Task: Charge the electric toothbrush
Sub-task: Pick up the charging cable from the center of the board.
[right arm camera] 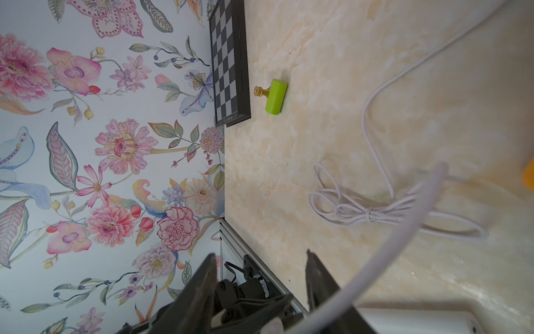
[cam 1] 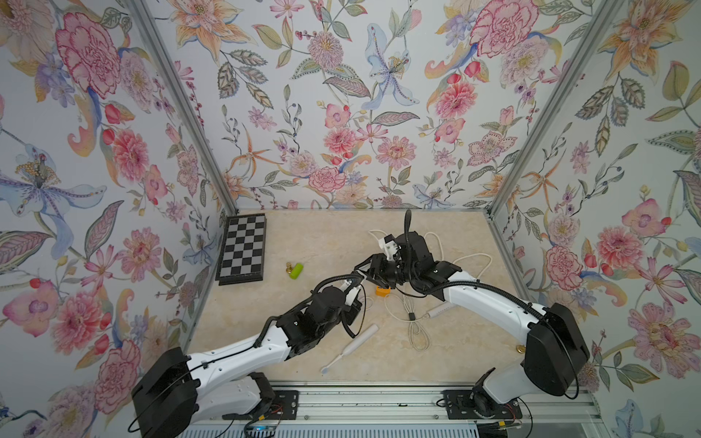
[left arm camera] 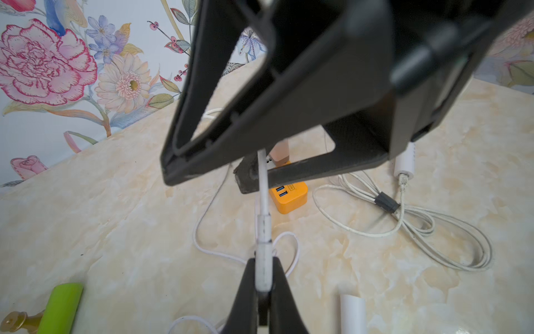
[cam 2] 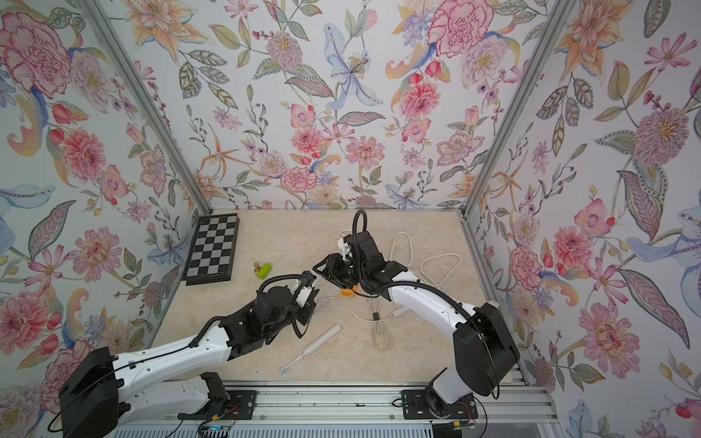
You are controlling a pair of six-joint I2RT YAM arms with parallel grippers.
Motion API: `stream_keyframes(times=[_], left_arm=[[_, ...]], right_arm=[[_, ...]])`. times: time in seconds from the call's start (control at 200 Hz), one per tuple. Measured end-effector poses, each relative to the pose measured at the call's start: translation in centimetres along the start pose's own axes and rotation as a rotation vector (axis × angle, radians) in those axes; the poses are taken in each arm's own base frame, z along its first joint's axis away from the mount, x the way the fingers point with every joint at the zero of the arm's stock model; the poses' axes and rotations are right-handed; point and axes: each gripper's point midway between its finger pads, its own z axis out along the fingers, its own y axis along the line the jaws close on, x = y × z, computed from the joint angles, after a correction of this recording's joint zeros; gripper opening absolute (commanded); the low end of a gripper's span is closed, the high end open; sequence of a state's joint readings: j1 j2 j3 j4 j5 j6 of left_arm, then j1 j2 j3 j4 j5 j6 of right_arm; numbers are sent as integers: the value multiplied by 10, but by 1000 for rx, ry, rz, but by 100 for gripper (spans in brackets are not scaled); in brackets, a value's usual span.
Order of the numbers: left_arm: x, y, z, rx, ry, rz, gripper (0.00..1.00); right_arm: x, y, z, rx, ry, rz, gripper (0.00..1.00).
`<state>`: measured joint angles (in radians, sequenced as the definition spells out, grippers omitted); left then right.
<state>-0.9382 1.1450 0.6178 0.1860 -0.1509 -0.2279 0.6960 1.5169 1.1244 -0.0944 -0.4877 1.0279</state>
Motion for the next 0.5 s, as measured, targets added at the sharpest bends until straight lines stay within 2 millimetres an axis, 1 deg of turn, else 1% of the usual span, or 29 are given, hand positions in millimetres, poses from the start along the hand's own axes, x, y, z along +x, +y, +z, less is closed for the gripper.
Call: stream_keyframes(times=[0.08,0.225,0.315,0.35,0.5], left_arm=[[-4,-4,-2,24,-22,-60,0],[-10,-10,-2,69,-43,-155,0],[-14,-13,-2,97,-59,-201,0],[-15,-15,-2,111,-63,-216,0],[-12,-19,-3,144,-61,-262,0]], right_arm=[[4,9,-8,-30,8,-55,55],[14,21,-31,-85,5,-143,56],[18,20,-42,-116,1,-169,56],[19,20,-44,-127,2,-175,54],[23,13,-43,-138,19,-171,48]])
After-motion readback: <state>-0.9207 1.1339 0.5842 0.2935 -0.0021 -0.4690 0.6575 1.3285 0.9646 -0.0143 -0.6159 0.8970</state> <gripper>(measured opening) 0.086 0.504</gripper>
